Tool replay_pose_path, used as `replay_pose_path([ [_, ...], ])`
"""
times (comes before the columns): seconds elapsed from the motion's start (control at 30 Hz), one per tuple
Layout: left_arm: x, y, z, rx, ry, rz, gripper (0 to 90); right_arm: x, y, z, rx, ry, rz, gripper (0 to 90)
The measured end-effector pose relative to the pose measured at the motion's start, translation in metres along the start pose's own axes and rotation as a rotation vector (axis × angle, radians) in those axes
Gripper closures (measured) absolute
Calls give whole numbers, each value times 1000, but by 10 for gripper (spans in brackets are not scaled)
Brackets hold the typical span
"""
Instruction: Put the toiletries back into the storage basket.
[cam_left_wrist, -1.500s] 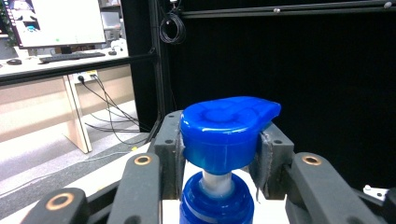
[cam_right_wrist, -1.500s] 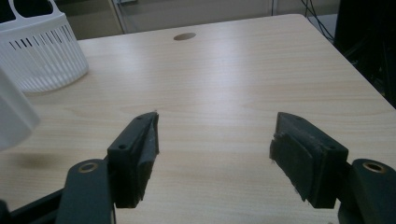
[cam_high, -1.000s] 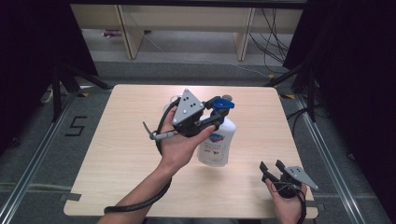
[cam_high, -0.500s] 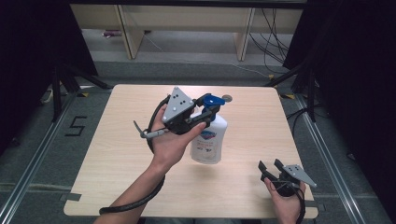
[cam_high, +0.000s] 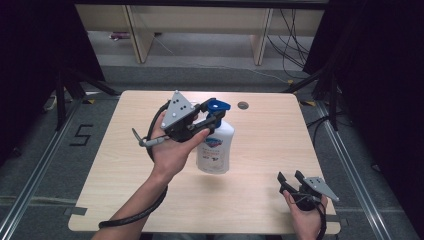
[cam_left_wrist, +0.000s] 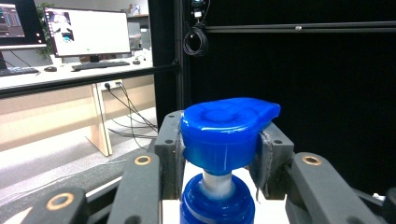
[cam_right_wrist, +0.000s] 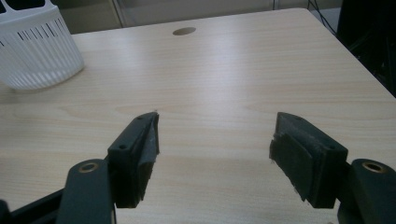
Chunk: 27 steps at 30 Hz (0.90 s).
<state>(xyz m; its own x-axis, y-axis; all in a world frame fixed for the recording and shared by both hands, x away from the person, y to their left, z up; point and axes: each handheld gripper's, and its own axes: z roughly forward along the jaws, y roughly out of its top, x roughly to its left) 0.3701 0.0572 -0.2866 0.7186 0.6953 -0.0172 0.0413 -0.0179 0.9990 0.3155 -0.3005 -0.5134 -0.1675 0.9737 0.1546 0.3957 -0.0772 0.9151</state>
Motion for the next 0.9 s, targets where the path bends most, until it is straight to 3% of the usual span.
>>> replay_pose_path([
  [0.9,31,13,-14,-23,81,14,599,0,0,1,-15,6,3,324],
])
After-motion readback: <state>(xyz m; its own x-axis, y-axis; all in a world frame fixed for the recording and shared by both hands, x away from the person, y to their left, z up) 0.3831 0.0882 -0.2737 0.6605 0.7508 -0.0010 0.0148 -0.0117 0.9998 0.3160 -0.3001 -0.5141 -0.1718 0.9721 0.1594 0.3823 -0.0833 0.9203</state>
